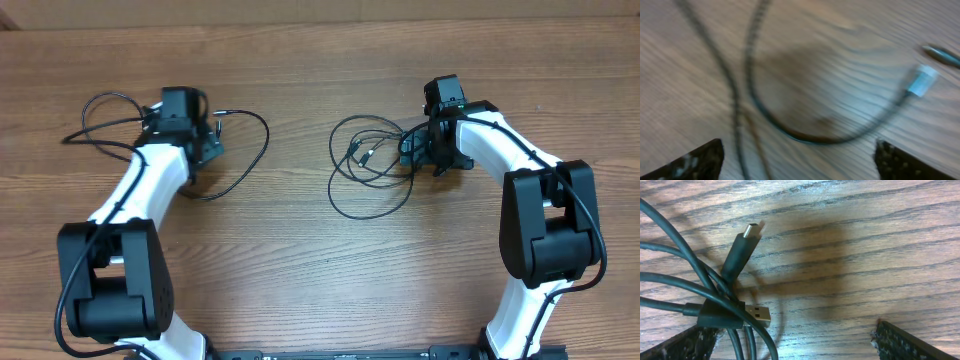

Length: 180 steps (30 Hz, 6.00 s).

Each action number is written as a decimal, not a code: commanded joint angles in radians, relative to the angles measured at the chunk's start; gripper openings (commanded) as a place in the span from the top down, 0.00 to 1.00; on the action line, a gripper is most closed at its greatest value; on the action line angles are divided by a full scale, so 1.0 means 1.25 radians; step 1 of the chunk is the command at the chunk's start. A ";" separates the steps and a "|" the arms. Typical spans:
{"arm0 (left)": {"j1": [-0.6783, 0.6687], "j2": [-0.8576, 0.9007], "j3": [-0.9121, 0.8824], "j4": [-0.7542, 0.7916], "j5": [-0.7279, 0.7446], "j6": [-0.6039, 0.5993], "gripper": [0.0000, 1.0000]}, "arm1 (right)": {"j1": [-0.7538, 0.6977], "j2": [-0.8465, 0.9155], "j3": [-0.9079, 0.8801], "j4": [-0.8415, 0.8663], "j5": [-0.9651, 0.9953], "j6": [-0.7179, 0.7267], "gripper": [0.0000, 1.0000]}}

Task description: Untangle cables

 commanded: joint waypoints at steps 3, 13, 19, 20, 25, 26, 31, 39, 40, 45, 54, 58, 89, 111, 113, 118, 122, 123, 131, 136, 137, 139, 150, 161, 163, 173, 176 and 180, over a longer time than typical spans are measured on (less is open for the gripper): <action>0.057 0.038 -0.004 -0.007 -0.016 -0.161 0.01 | 0.000 0.020 -0.013 0.002 -0.014 0.003 0.00; 0.065 0.120 -0.004 -0.001 -0.013 -0.192 0.00 | 0.000 0.020 -0.013 0.002 -0.014 0.003 0.00; 0.066 0.178 -0.004 -0.042 -0.013 -0.191 0.31 | 0.000 0.020 -0.013 0.002 -0.014 0.003 0.00; 0.066 0.181 -0.004 -0.052 -0.012 -0.191 0.48 | 0.000 0.020 -0.013 0.002 -0.014 0.003 0.00; 0.067 0.182 -0.004 -0.092 0.081 -0.162 0.81 | 0.000 0.020 -0.013 0.002 -0.014 0.003 0.00; 0.067 0.182 -0.004 -0.093 0.108 -0.142 0.81 | 0.000 0.020 -0.013 0.002 -0.014 0.003 0.00; 0.067 0.182 -0.004 -0.096 0.215 -0.008 0.86 | 0.000 0.020 -0.013 0.002 -0.014 0.003 0.00; 0.107 0.176 0.000 -0.157 0.262 0.157 0.96 | 0.000 0.020 -0.013 0.002 -0.014 0.003 0.00; 0.117 0.174 0.002 -0.161 0.262 0.173 0.96 | 0.000 0.020 -0.013 0.002 -0.014 0.003 0.00; 0.178 0.155 0.010 -0.175 0.262 0.254 0.96 | 0.000 0.020 -0.013 0.002 -0.014 0.003 0.00; 0.261 0.154 0.010 -0.174 0.367 0.318 0.77 | 0.000 0.020 -0.013 0.002 -0.014 0.003 0.00; 0.273 0.154 0.019 -0.189 0.366 0.318 0.58 | 0.000 0.020 -0.013 0.002 -0.014 0.003 0.00; 0.116 0.031 0.114 -0.298 0.277 0.234 0.35 | 0.000 0.020 -0.013 0.002 -0.014 0.003 0.00; -0.042 0.075 0.062 -0.336 0.400 0.714 0.73 | 0.000 0.020 -0.013 0.002 -0.014 0.003 0.00; -0.042 0.098 0.058 -0.331 0.401 0.742 0.69 | 0.000 0.020 -0.013 0.002 -0.014 0.003 0.00; -0.041 0.147 0.058 -0.304 0.397 0.756 0.52 | 0.000 0.020 -0.013 0.002 -0.014 0.003 0.00; -0.041 0.180 0.058 -0.298 0.396 0.761 0.61 | 0.000 0.020 -0.013 0.002 -0.014 0.003 0.00; -0.041 0.185 0.058 -0.299 0.398 0.763 0.70 | 0.000 0.020 -0.013 0.002 -0.014 0.003 0.00; -0.044 0.207 0.059 -0.292 0.423 0.766 0.77 | 0.000 0.020 -0.013 0.002 -0.014 0.003 0.00; -0.044 0.206 0.091 -0.258 0.468 0.727 0.87 | 0.000 0.020 -0.013 0.002 -0.014 0.003 0.00; -0.044 0.206 0.103 -0.257 0.479 0.716 0.88 | 0.000 0.020 -0.013 0.002 -0.014 0.003 0.00; -0.044 0.206 0.134 -0.255 0.509 0.701 0.89 | 0.000 0.020 -0.013 0.002 -0.014 0.003 0.00; -0.051 0.206 0.205 -0.164 0.774 0.625 0.90 | 0.000 0.020 -0.013 0.002 -0.014 0.003 0.00; -0.077 0.206 0.208 -0.284 0.571 0.659 0.63 | 0.000 0.020 -0.013 0.002 -0.014 0.003 0.00; -0.077 0.206 0.208 -0.315 0.570 0.702 0.50 | 0.000 0.020 -0.013 0.002 -0.014 0.003 0.00; -0.075 0.205 0.243 -0.334 0.502 0.682 0.47 | 0.000 0.020 -0.013 0.002 -0.014 0.003 0.00; -0.078 0.205 0.236 -0.332 0.393 0.661 0.46 | 0.000 0.020 -0.013 0.002 -0.014 0.003 0.00; -0.080 0.207 0.204 -0.316 0.403 0.660 0.49 | 0.000 0.020 -0.013 0.002 -0.014 0.003 0.00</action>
